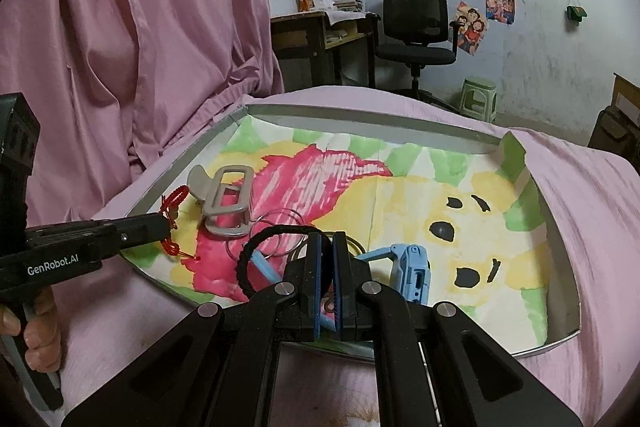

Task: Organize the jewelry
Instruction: 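Carry the black ring and red bracelet over the tray and lower them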

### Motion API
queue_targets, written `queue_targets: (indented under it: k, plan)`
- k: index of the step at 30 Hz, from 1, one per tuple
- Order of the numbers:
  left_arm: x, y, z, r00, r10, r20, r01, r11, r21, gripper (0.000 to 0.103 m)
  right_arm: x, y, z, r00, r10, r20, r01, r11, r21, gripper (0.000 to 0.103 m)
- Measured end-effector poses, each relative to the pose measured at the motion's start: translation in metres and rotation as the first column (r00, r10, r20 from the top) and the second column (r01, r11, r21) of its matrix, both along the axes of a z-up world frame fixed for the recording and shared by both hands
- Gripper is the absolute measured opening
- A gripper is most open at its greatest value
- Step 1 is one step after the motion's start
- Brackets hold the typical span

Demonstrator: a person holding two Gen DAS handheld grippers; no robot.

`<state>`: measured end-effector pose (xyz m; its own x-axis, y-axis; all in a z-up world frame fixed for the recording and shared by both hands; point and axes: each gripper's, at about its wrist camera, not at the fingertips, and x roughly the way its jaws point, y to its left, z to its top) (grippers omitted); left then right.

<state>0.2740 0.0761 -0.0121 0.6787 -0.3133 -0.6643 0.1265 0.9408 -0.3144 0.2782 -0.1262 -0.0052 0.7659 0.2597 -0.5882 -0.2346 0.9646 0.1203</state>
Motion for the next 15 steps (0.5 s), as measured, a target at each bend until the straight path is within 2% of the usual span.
queue_targets:
  k: [15]
  plan:
    - [-0.0026, 0.0006, -0.0003, 1.000, 0.008, -0.014, -0.008, 1.000, 0.011, 0.005, -0.0008, -0.0005, 0.0006, 1.000, 0.006, -0.011, -0.006, 1.000, -0.011, 0.006]
